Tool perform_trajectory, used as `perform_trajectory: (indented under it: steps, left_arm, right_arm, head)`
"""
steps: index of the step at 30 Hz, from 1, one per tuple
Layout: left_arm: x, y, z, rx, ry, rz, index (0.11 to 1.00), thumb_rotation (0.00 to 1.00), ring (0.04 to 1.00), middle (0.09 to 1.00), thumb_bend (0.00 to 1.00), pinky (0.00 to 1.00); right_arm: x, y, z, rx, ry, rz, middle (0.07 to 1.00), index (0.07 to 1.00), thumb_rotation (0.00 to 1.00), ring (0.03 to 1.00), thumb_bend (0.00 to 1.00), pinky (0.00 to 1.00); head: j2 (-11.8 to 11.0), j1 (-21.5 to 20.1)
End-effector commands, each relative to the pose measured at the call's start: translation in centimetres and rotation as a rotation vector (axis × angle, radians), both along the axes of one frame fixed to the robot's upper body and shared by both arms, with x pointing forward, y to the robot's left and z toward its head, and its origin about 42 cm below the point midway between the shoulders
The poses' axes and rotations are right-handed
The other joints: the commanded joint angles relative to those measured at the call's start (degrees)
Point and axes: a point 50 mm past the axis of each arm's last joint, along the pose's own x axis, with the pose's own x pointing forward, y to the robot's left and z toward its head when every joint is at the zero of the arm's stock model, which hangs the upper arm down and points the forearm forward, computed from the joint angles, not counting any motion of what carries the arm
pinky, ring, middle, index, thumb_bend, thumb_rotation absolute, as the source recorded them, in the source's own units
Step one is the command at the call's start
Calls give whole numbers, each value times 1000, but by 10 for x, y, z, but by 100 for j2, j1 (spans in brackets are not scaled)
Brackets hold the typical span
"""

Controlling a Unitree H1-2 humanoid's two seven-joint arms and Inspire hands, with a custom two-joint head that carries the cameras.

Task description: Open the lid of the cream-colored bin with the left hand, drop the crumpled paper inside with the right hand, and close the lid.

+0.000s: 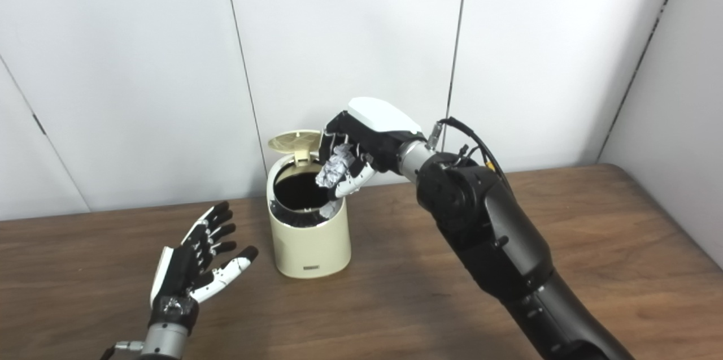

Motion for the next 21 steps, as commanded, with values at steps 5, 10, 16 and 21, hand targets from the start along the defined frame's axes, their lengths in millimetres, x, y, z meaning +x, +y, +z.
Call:
perform_trajectory:
  steps: [5,10,16,21]
  left_arm:
    - [8,-5,25,5,-98,-5,927,222,846,884,722,772]
    - [8,-6,26,10,-104,-2,925,220,842,882,722,755]
    - [7,-7,27,8,-105,-1,925,233,840,884,726,747]
    - [7,-9,28,5,-109,0,923,222,836,879,722,750]
  right_arm:
    - [1,13,28,6,-110,29,497,495,0,410,519,373]
    - [3,21,25,34,-93,42,498,492,0,414,520,374]
    - [3,26,20,32,-112,66,502,499,0,400,518,352]
    - [4,30,16,42,-98,68,500,498,0,401,518,351]
  head:
    - [26,21]
    - [50,60]
    - [80,99]
    - [88,131]
